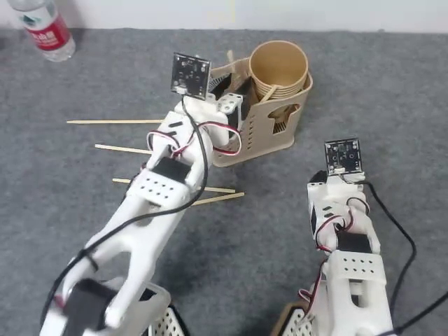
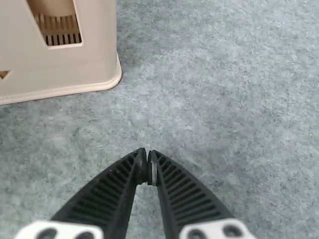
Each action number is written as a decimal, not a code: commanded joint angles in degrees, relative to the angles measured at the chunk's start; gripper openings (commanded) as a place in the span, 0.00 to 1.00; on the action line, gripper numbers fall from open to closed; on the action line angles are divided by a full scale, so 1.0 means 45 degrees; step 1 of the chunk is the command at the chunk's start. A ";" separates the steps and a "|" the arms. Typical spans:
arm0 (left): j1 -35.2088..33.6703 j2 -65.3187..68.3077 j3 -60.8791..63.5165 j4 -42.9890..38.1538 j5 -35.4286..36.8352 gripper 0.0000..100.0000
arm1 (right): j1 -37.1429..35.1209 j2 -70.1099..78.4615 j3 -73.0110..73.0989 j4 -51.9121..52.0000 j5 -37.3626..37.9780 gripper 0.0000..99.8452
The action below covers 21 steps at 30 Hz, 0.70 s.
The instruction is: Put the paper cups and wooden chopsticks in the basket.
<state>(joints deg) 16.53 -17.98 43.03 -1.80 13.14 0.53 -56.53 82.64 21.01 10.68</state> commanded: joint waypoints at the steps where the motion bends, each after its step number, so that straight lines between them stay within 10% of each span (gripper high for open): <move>1: 0.0020 -0.2208 -0.0107 0.1524 -0.0234 0.14 | -0.0010 -0.0225 -0.0137 -0.0244 0.0156 0.01; 11: -0.4767 -0.5392 -0.1807 0.6935 -0.4806 0.14 | 0.0049 -0.0225 -0.0137 -0.0127 0.0176 0.01; 21: -0.6720 0.0606 -0.5714 1.2190 -1.4125 0.14 | -0.0029 -0.0225 -0.0059 -0.0127 0.0176 0.01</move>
<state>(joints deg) -12.57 -27.30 26.95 46.81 -37.23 0.53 -56.53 82.64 21.01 10.68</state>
